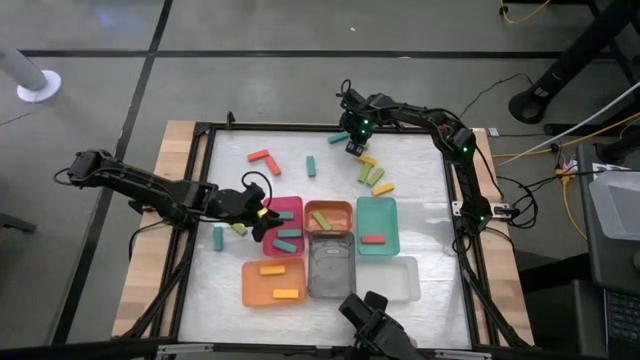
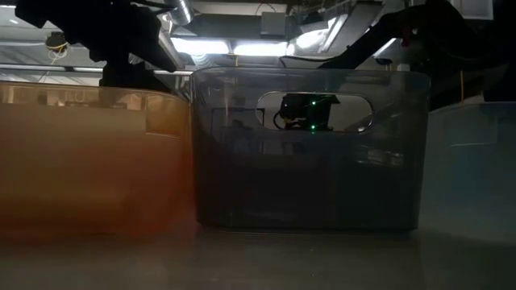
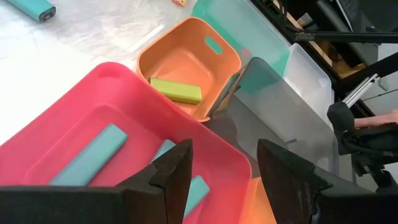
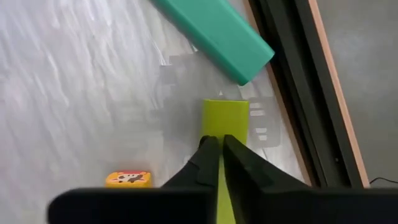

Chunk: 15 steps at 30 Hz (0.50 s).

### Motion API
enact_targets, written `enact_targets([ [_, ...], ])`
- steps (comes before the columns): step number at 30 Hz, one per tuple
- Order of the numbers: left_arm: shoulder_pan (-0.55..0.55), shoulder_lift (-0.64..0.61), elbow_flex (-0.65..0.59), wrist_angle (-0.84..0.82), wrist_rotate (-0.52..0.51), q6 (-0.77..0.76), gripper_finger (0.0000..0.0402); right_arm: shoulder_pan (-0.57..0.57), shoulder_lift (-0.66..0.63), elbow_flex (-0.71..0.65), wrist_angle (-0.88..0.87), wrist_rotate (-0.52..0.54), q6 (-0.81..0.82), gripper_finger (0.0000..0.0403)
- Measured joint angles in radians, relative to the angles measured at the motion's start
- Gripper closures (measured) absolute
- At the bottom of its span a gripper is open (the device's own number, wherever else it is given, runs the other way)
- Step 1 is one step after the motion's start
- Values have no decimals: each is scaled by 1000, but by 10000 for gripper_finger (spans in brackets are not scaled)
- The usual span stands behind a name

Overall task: Sort blocks
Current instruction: Put the green block into the top orange bin

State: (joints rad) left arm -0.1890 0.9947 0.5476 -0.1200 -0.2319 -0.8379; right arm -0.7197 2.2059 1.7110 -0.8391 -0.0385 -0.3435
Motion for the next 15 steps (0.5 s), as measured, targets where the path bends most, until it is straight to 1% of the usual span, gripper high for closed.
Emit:
enact_targets([
  [3, 0, 0, 0, 0, 0, 0, 233, 0, 1, 0, -2, -4, 0, 346],
  [8, 0, 0, 0, 0, 0, 0, 233, 1, 4, 19, -26, -3, 49, 281],
  [12, 0, 0, 0, 0, 0, 0, 233, 1, 11, 57, -70, 39, 55, 239],
  [15, 0, 0, 0, 0, 0, 8, 233, 0, 10, 67, -69, 72, 56, 220],
])
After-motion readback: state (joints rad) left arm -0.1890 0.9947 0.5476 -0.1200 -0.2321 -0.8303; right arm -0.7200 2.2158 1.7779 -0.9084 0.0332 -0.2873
